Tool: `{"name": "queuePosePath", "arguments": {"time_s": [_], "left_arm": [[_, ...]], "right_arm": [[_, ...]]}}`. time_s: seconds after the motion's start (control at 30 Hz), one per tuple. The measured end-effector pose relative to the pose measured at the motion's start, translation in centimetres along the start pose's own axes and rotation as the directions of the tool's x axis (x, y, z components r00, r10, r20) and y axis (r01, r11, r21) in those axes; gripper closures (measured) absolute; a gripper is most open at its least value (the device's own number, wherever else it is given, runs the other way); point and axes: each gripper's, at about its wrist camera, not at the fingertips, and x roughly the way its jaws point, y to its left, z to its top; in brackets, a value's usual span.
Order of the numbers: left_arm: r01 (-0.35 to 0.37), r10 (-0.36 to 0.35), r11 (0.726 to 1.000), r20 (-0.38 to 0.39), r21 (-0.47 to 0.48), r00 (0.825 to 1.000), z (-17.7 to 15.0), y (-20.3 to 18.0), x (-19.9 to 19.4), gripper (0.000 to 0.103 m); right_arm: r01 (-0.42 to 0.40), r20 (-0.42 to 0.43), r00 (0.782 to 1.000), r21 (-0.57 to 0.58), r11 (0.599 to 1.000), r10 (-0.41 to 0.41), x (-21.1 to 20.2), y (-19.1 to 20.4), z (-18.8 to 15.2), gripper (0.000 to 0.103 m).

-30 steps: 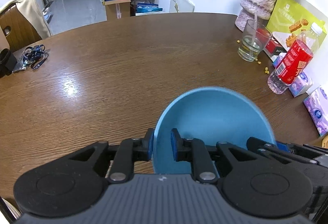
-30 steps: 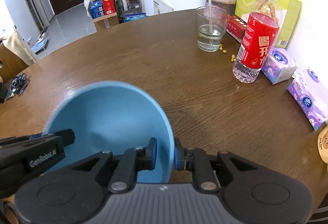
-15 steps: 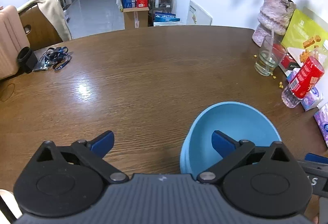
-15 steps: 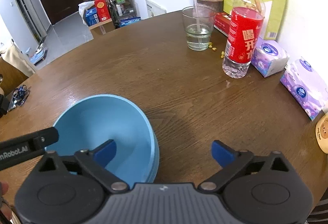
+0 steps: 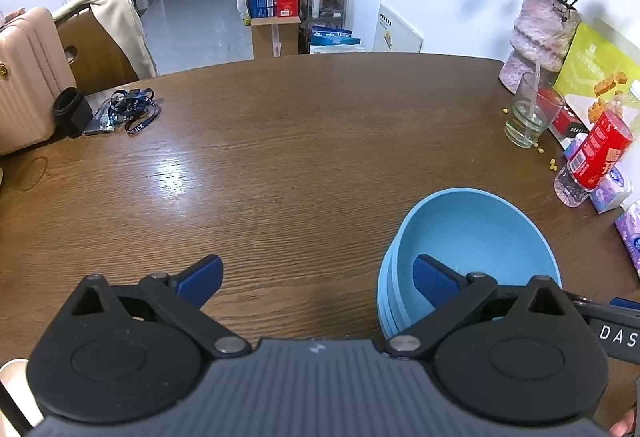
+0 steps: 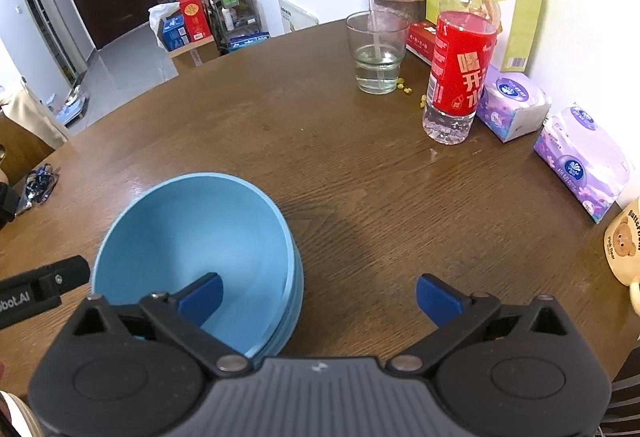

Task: Organize plates and bowls
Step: 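Pull both open tools back from the blue bowl stack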

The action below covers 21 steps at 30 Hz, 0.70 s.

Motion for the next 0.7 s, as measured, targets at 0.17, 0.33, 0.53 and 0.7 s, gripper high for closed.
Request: {"name": "queuePosePath", "arguments": {"time_s": [0.17, 0.33, 0.53, 0.7], "left_arm": [[0.025, -0.025, 1.0, 0.035, 0.001, 0.999, -0.4, 0.4, -1.6, 0.0], [0.051, -0.051, 0.999, 0.08, 0.002, 0.995, -1.4, 0.9, -3.3, 0.0], [0.07, -0.069, 0.998, 0.137, -0.003, 0.988, -3.5, 2.3, -5.4, 0.0], [0.078, -0.075, 0.997, 0.163, -0.01, 0.984, -5.8, 3.7, -6.9, 0.0]], "right_arm": [[-0.018, 0.039, 0.999, -0.014, 1.0, 0.018, -1.6, 0.5, -0.5, 0.0], [-0.042, 0.094, 0.995, -0.038, 0.998, 0.045, -3.5, 0.8, -1.4, 0.0], [-0.083, 0.146, 0.985, -0.057, 0.995, 0.091, -5.3, 0.3, -3.2, 0.0], [-0.096, 0.184, 0.977, -0.095, 0.991, 0.112, -6.7, 0.2, -5.2, 0.0]]}}
